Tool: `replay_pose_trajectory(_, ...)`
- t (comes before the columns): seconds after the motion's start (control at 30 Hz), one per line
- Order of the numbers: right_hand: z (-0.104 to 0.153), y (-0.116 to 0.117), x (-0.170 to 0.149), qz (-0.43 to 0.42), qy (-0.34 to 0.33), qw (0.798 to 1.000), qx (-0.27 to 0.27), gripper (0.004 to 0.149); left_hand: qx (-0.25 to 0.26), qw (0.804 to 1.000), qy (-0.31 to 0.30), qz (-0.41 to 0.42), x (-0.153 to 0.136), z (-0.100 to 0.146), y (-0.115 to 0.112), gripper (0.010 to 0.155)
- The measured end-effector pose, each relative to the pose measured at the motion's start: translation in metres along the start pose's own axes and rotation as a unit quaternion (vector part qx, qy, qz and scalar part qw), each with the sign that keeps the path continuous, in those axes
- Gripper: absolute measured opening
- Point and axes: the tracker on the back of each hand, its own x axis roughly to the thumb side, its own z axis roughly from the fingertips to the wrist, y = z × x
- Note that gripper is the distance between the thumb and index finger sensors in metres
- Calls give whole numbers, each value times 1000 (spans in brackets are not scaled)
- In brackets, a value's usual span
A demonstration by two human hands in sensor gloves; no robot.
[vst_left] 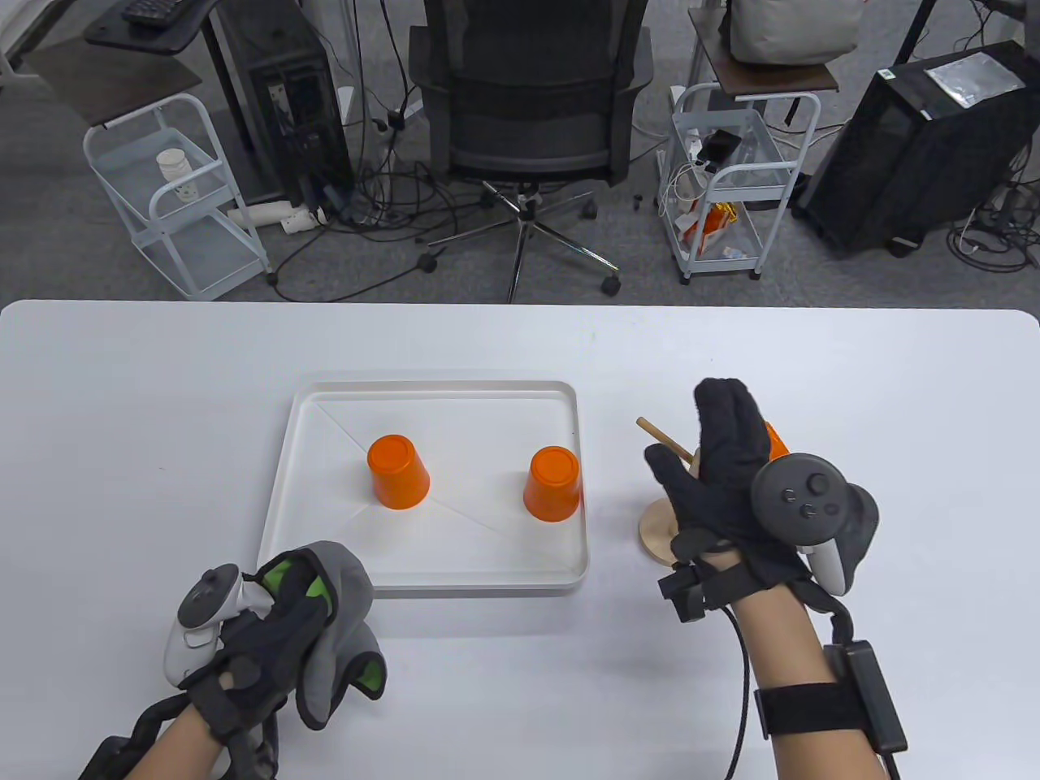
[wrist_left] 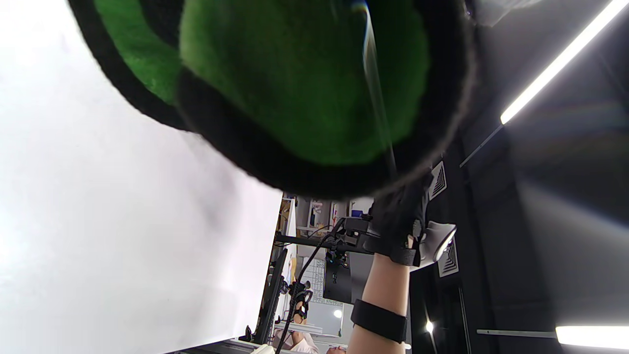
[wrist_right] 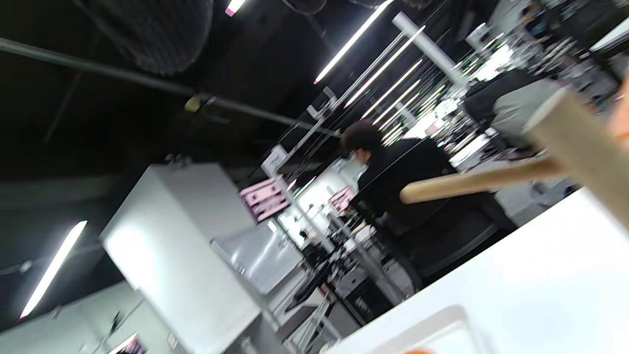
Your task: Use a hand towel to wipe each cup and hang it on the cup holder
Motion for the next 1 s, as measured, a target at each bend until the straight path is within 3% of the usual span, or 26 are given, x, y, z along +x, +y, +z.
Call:
replay_pose_trajectory(0.2,-8,43,37,54,-38,994,86,83,-3,1000,-4,-1,0,0,1,80)
replay_pose_trajectory(0.43,-23,97,49,156,-46,974,156,82,-1,1000,-7,1,0,1,1,80)
replay_pose_trajectory(0.73,-43,167,31,265,-4,938,223,84,-13,1000,-9,0,0,0,0,80)
replay_pose_trajectory(1.0,-59,197,0,327,81,904,262,84,-18,1000,-10,-1,0,0,-1,80)
